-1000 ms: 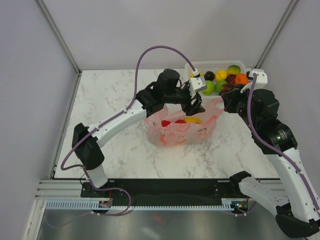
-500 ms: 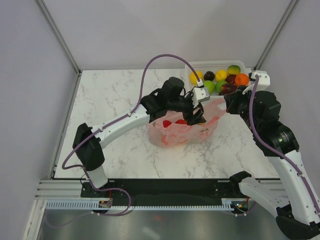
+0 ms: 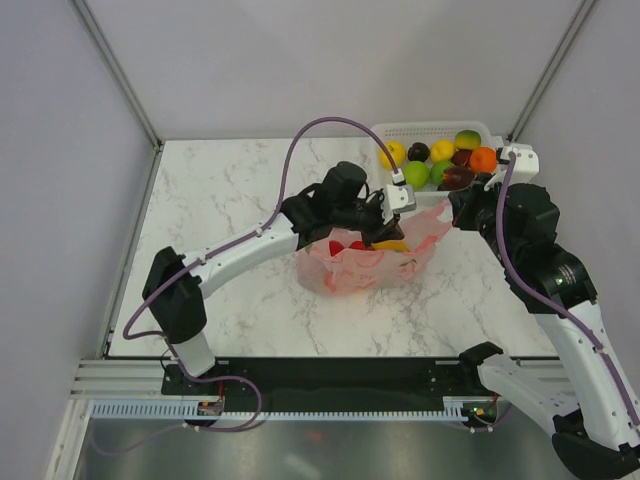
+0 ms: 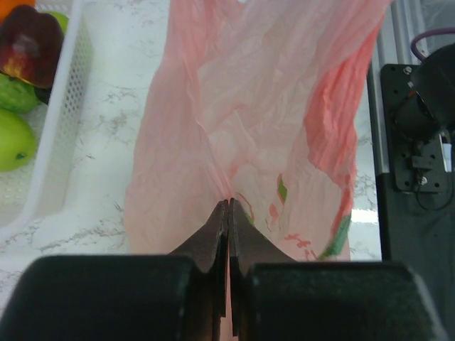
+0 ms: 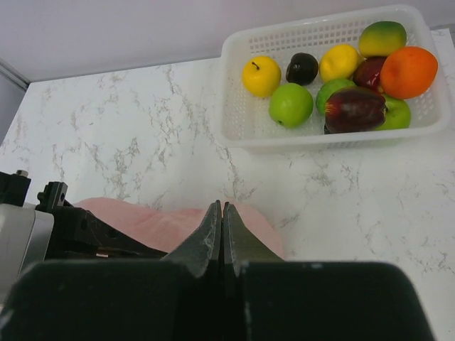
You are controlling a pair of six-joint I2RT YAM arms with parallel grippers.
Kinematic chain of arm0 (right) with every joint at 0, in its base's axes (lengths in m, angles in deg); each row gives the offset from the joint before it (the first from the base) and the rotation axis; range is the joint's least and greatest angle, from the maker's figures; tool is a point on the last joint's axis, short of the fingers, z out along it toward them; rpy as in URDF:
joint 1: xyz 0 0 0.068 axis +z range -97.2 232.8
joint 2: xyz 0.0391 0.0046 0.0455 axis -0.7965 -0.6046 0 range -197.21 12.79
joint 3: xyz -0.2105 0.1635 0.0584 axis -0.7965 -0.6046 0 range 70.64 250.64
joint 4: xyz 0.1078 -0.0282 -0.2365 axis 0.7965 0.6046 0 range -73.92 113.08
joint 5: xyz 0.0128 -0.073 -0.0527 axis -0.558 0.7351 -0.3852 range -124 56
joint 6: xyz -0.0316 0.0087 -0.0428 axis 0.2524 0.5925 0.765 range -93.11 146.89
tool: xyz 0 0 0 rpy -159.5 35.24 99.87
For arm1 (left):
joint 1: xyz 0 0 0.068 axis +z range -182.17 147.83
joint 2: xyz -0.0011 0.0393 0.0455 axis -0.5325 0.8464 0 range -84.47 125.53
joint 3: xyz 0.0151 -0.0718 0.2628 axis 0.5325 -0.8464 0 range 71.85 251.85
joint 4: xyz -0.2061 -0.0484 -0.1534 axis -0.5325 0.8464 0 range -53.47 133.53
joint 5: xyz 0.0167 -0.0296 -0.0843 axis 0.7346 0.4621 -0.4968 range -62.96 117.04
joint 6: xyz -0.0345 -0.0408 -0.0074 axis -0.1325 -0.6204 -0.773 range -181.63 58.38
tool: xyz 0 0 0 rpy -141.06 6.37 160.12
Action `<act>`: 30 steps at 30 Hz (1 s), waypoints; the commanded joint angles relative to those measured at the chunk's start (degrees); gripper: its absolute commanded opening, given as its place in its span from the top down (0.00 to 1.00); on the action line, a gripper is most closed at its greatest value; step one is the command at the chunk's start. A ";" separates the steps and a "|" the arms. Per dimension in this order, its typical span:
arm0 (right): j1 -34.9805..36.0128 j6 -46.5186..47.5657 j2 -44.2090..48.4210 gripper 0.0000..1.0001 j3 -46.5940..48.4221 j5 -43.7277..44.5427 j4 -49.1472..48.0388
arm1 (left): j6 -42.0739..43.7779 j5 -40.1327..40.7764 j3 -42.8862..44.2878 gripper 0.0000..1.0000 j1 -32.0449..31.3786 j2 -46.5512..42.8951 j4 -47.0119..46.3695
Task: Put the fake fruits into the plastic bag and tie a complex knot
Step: Adjust the plastic bag at the center of the board.
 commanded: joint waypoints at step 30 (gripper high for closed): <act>-0.14 -0.13 0.59 1.00 -0.88 -0.45 -1.70 | 11.47 11.55 1.92 0.00 -7.91 -5.60 4.81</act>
